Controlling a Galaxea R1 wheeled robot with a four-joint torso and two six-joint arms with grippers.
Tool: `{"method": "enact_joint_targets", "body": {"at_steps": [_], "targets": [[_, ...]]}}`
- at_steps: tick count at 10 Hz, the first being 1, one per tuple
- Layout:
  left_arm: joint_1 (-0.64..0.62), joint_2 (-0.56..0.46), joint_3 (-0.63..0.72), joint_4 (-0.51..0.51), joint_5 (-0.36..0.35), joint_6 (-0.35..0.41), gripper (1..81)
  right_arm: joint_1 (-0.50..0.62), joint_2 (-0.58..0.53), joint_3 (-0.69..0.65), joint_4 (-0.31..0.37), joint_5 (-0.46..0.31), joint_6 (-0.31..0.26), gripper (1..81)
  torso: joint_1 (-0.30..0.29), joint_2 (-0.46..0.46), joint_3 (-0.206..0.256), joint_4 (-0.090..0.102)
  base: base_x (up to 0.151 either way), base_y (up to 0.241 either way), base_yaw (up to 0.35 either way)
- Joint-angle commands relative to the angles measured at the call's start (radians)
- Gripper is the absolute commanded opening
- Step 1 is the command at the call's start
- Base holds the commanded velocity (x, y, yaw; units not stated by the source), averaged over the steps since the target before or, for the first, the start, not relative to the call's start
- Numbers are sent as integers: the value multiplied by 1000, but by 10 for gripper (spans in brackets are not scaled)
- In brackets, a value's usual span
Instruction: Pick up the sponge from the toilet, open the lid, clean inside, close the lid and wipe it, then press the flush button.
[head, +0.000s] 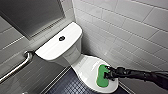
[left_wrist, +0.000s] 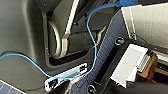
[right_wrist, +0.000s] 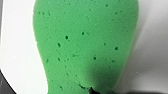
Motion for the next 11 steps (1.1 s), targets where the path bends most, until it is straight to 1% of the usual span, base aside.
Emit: {"method": "enact_joint_targets", "body": {"at_steps": [1, 3, 4, 6, 7, 8, 9, 10, 11], "targets": [[38, -14, 29, 8, 53, 9, 811, 22, -153, 248, -166, -107, 159, 10, 0, 0, 0, 0, 0, 0, 0], [37, -25, 34, 8, 52, 9, 811, -56, -200, 280, -223, -101, 201, 10, 0, 0, 0, 0, 0, 0, 0], [37, -28, 34, 8, 52, 9, 811, -99, -231, 323, -264, -101, 225, 10, 0, 0, 0, 0, 0, 0, 0], [37, -30, 34, 8, 52, 9, 811, -208, -308, 421, -387, -102, 299, 10, 0, 0, 0, 0, 0, 0, 0], [38, -31, 34, 8, 52, 9, 811, -258, -344, 446, -450, -101, 339, 10, 0, 0, 0, 0, 0, 0, 0], [37, -30, 34, 9, 52, 9, 811, -278, -369, 455, -485, -98, 359, 10, 0, 0, 0, 0, 0, 0, 0], [37, -28, 34, 15, 52, 9, 811, -253, -389, 482, -485, -95, 361, 10, 0, 0, 0, 0, 0, 0, 0], [37, -28, 34, 17, 52, 9, 811, -182, -395, 521, -471, -95, 359, 10, 0, 0, 0, 0, 0, 0, 0], [37, -28, 34, 15, 52, 9, 811, -83, -391, 568, -432, -108, 353, 10, 0, 0, 0, 0, 0, 0, 0]]}}
